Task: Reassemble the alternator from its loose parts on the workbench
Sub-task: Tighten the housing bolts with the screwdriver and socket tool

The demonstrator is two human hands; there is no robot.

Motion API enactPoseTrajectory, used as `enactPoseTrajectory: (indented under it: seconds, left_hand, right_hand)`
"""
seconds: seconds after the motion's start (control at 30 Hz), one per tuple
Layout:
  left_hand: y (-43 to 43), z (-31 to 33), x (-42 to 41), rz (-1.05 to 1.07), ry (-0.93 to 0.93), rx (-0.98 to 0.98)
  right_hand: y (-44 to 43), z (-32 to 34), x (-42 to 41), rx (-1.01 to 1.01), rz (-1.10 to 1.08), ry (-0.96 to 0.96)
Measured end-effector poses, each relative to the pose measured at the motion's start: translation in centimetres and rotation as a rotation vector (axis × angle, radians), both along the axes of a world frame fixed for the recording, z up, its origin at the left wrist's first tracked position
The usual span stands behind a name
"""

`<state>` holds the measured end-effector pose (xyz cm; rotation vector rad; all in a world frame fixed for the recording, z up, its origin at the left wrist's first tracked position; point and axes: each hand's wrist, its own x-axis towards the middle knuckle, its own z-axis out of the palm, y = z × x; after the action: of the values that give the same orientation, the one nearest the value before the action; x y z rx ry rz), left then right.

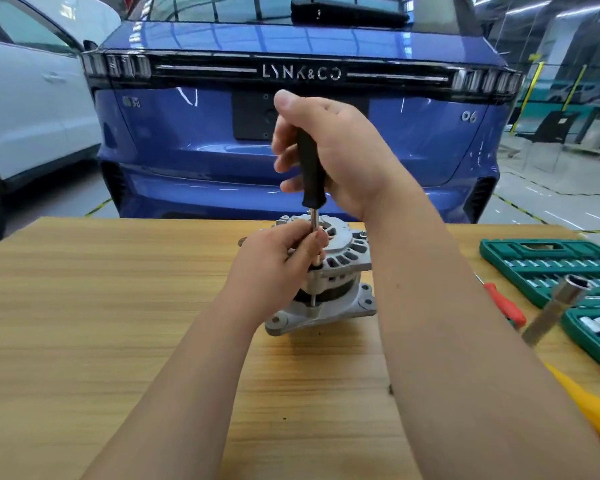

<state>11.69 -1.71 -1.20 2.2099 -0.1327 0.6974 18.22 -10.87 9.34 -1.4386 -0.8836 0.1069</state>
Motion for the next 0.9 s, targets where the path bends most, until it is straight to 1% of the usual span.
enactPoseTrajectory:
  seconds: [0.03, 0.07, 0.1, 0.13, 0.17, 0.2, 0.23, 0.27, 0.3, 0.33, 0.37, 0.4, 0.5, 0.53, 0.57, 0.6, 0.63, 0.67, 0.7, 0.73, 0.77, 0.8, 0.83, 0.87, 0.9]
  left_hand:
    - [0.2, 0.0, 0.1, -0.011, 0.008, -0.002]
    - [0.3, -0.1, 0.2, -0.018, 0.011, -0.008]
    - [0.4, -0.1, 0.3, -0.019, 0.011, -0.018]
    - [0.4, -0.1, 0.4, -0.022, 0.011, -0.026]
    - [0.4, -0.1, 0.5, -0.020, 0.011, -0.027]
    - [0.4, -0.1, 0.5, -0.011, 0.009, -0.019]
    - [0.4, -0.2, 0.5, -0.001, 0.005, -0.004]
    - [0.3, -0.3, 0.5, 0.009, -0.005, 0.009]
    - [0.2, -0.4, 0.5, 0.013, -0.020, 0.016]
    - [0.2, -0.5, 0.5, 0.013, -0.037, 0.017]
    - [0.2, -0.5, 0.5, 0.015, -0.045, 0.018]
    - [0.2, -0.5, 0.5, 0.017, -0.040, 0.019]
    - [0.4, -0.4, 0.6, 0.013, -0.030, 0.004]
    - [0.4, -0.5, 0.6, 0.011, -0.027, -0.009]
    - [0.4, -0.5, 0.6, 0.010, -0.025, -0.021]
    - [0.4, -0.5, 0.5, 0.011, -0.029, -0.027]
    - [0.5, -0.5, 0.5, 0.019, -0.039, -0.025]
    - [0.6, -0.6, 0.5, 0.034, -0.051, -0.014]
    - [0.6, -0.7, 0.5, 0.050, -0.064, -0.001]
    - [0.5, -0.8, 0.5, 0.059, -0.077, 0.001]
    - [0.4, -0.7, 0.5, 0.062, -0.087, -0.012]
    - [0.2, -0.7, 0.5, 0.061, -0.090, -0.029]
    - [0.0, -0.7, 0.5, 0.061, -0.091, -0.029]
    - [-0.2, -0.7, 0.5, 0.069, -0.092, -0.011]
    - [-0.2, -0.7, 0.5, 0.080, -0.085, 0.015]
  right_hand:
    - [-0.7, 0.3, 0.7, -0.028, 0.216, 0.075]
    - [-1.1, 0.5, 1.1, -0.026, 0.387, 0.176]
    - [-1.1, 0.6, 1.1, -0.011, 0.499, 0.282]
    - [-0.9, 0.6, 1.0, -0.003, 0.522, 0.329]
    - [-0.4, 0.3, 1.0, 0.001, 0.445, 0.317]
    - [0.2, -0.1, 0.7, 0.013, 0.271, 0.267]
    - [0.7, -0.5, 0.2, 0.043, 0.037, 0.198]
    - [1.1, -1.1, -0.5, 0.092, -0.199, 0.091]
    - [1.5, -1.5, -1.1, 0.144, -0.360, -0.005]
    - [1.4, -1.7, -1.2, 0.162, -0.405, -0.072]
    - [1.0, -1.8, -0.9, 0.157, -0.368, -0.090]
    - [0.5, -1.4, -0.4, 0.109, -0.262, -0.073]
    - [-1.5, 0.4, 1.6, -0.113, 0.285, 0.049]
    - [-1.6, 0.7, 2.0, -0.127, 0.411, 0.104]
    - [-1.5, 0.6, 1.8, -0.110, 0.488, 0.167]
    - [-1.1, 0.5, 1.4, -0.081, 0.521, 0.213]
    - [-0.7, 0.2, 1.1, -0.054, 0.498, 0.241]
    - [-0.2, -0.2, 0.8, -0.028, 0.400, 0.248]
    - [0.2, -0.6, 0.3, 0.011, 0.240, 0.229]
    - [0.6, -1.0, -0.2, 0.063, 0.028, 0.187]
    - [1.0, -1.4, -0.7, 0.119, -0.186, 0.127]
    - [1.3, -1.5, -1.2, 0.148, -0.349, 0.074]
    - [1.2, -1.6, -1.3, 0.140, -0.411, 0.026]
    - [0.9, -1.5, -1.0, 0.111, -0.386, 0.010]
    - [0.4, -1.1, -0.5, 0.056, -0.278, 0.018]
